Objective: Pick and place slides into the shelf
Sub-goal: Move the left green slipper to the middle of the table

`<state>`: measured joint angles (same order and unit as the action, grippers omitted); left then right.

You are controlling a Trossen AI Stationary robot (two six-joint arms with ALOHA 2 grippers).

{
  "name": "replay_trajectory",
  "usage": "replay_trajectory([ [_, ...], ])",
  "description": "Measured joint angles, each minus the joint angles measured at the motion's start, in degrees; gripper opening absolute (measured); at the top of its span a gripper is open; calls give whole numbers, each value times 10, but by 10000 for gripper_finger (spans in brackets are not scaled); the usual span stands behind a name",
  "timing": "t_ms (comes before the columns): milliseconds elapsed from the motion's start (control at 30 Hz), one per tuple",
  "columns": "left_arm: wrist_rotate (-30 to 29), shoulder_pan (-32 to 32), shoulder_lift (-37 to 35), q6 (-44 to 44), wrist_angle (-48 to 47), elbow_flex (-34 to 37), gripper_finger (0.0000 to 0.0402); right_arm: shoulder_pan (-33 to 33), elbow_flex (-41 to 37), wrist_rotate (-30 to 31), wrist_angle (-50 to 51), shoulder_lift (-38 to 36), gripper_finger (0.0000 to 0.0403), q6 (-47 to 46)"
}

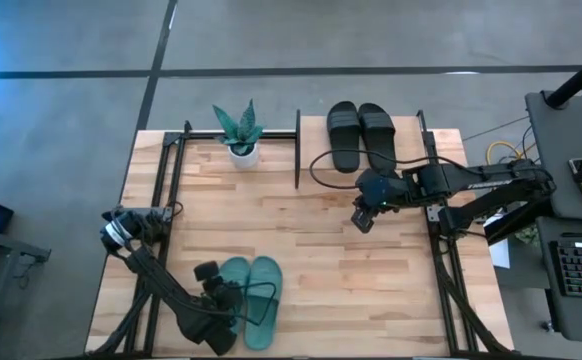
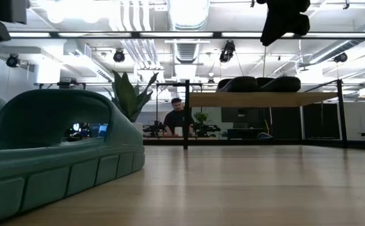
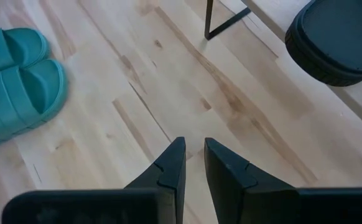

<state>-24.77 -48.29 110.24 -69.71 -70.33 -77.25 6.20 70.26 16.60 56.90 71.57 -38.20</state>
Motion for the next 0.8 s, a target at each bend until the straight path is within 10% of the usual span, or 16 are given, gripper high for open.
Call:
replay_trajectory([
  [133,-2,9,0,1,9,9,13,-1,0,0,0,0,52,-8],
  [467,-2,15,-71,19,-142,8,2,-2,0,9,-2,0,52,-8],
  [800,-161,117,-211,49,-137,11,1,21,27,156,-4,-44,52,-19],
])
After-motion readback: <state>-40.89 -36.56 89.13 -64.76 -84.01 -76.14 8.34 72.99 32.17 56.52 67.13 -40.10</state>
